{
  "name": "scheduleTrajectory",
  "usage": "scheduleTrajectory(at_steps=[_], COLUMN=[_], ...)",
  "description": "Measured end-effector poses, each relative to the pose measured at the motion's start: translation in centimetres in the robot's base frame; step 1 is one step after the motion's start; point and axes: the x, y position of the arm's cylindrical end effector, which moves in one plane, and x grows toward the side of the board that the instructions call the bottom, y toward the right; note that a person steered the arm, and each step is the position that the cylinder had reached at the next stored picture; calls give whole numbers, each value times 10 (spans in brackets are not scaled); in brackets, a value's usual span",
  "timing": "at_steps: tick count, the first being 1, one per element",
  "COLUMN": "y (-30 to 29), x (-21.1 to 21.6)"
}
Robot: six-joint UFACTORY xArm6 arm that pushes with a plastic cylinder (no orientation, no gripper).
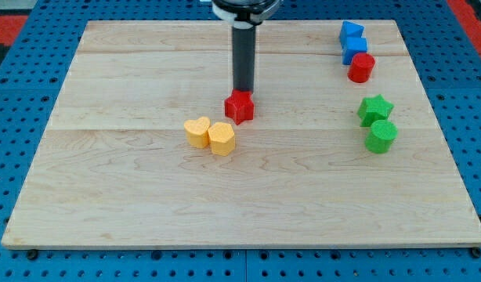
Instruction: Point your arm closer to the red circle
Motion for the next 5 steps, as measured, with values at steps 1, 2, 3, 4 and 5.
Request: scheduleTrajectory(at_steps=[1, 2, 3, 4, 5], y=[-13, -21, -21, -4, 49], x=[16, 25, 25, 4, -19])
